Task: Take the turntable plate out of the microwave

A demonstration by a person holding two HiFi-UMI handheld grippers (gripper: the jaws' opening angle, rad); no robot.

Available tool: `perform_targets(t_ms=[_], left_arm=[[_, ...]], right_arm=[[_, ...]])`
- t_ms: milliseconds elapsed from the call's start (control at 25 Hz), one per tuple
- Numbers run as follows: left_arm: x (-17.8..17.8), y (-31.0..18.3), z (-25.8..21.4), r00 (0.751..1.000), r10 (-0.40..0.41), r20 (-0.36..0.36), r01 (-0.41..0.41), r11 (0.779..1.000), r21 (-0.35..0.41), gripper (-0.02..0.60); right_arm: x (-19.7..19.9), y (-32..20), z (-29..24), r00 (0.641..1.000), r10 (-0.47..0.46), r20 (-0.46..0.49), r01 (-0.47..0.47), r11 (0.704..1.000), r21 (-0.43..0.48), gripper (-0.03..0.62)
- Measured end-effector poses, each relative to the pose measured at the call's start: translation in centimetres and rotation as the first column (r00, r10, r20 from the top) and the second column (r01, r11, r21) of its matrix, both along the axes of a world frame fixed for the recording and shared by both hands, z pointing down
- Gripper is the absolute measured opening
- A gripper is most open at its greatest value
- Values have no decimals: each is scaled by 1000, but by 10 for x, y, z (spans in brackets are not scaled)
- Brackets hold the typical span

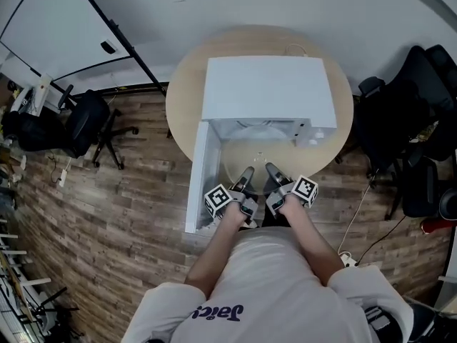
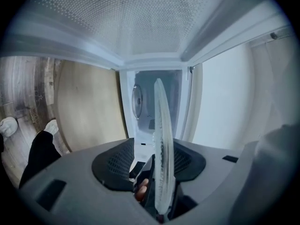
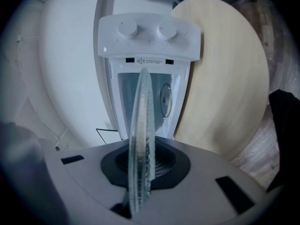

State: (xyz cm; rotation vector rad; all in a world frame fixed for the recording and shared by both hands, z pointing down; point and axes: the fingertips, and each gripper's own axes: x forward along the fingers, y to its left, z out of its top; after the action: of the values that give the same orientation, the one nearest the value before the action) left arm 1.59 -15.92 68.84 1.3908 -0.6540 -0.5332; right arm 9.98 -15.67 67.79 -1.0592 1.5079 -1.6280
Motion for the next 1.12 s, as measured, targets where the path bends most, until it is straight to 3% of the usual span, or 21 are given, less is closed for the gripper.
perform_targets(t_ms=[360,480,560,640,1120], left_arm=[[7,7,-33,995,17,-95,-12,999,47,181],[8,10,-60,990,15,-141,-7,998,56,119],[7,13,-78,991,16,-134,-7,998,67,54],[6,16,-95,994,21,-106,-13,997,78,40],[6,25,-155,994,46,-100,-37,995,90,34]], right_arm=[[9,23,-36,998,68,5,-68,998,4,32],[8,27,-54,997,77,-9,-77,997,13,32],[7,32,-67,996,84,-27,-84,996,0,32],[6,36,-82,995,87,-37,-88,996,-4,32],[5,44,-149,992,86,-95,-81,995,58,34]])
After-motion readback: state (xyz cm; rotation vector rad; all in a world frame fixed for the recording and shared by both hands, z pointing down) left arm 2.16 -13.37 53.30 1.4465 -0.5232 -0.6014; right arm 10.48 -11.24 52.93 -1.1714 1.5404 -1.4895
